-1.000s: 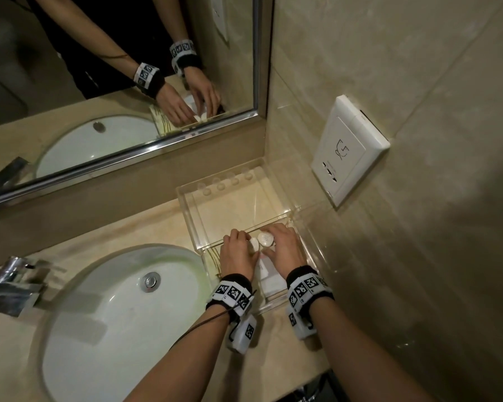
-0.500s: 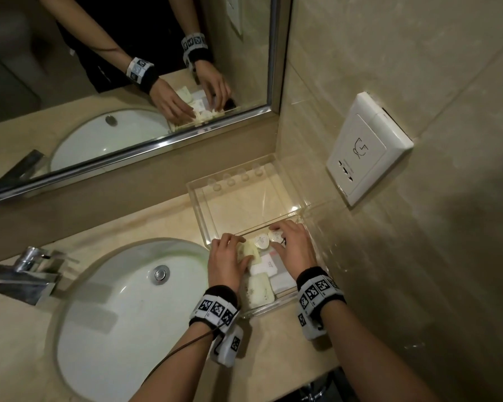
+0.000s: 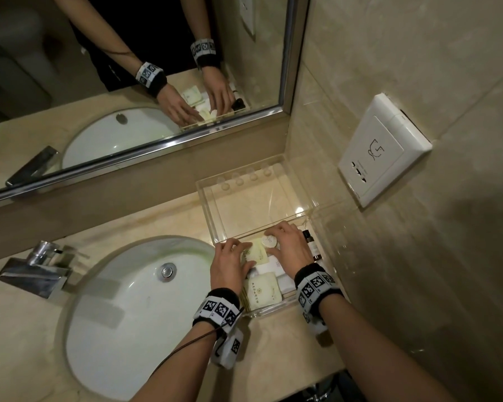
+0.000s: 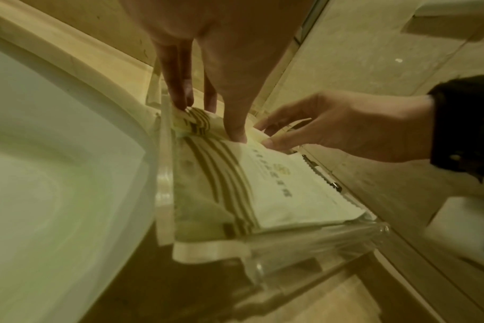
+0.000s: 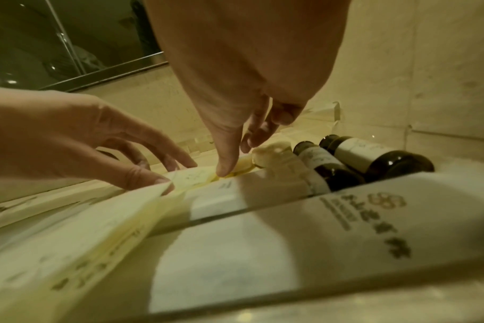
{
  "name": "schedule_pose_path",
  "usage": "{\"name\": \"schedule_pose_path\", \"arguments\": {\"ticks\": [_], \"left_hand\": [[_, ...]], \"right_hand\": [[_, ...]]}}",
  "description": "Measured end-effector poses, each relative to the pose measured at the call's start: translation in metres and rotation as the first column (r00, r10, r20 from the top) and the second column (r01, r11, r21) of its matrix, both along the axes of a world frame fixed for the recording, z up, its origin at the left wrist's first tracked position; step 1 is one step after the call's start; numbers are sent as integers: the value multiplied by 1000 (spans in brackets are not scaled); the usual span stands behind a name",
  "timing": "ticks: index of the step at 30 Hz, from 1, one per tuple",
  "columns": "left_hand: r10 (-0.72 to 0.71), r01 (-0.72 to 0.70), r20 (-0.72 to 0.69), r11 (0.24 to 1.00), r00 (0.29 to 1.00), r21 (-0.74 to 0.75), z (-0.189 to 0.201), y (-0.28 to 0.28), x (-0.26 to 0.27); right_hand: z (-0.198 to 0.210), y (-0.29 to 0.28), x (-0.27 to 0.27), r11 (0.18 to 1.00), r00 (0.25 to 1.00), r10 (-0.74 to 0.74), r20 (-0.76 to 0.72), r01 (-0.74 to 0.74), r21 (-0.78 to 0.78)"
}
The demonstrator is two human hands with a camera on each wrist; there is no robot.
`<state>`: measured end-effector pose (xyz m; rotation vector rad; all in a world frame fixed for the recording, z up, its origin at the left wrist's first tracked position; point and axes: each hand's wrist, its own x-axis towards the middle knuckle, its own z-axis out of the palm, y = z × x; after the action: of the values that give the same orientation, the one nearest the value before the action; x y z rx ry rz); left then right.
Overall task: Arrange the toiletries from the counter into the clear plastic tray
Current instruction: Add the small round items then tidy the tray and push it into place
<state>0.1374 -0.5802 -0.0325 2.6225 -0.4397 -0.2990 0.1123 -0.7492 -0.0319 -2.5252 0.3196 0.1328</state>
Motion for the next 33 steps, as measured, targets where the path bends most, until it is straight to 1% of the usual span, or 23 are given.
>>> {"name": "schedule_pose_path", "arguments": {"ticks": [6,10,14,16,20,23,33], "left_hand": [[17,-17,-5,999,1000,35,0,-2,-2],[9,-9,3,1000,1000,14,2,-2,0],[-28,29,4,997,1000,-65,7,-13,7],[-66,65,-1,995,998,-80,8,-23,9],[-106,105,-2,988,994,-117,3,-42,7],[-106,105,-10,989,994,-100,-4,-50,6],[-65,67,14,985,998,-157,-8,-58,9]], "right_hand": [[4,-3,4,999,998,12,-68,-15,-49],[5,-8,3,1000,998,-18,-53,19,16],[5,-22,-3,989,992,-122,0,122,78],[2,-28,-5,982,987,-160,13,158,102],[-2,-32,-3,980,986,-165,17,162,116],[-1,-33,-1,973,980,-198,-14,198,119],[-7,-33,-1,984,987,-158,35,154,92]]}}
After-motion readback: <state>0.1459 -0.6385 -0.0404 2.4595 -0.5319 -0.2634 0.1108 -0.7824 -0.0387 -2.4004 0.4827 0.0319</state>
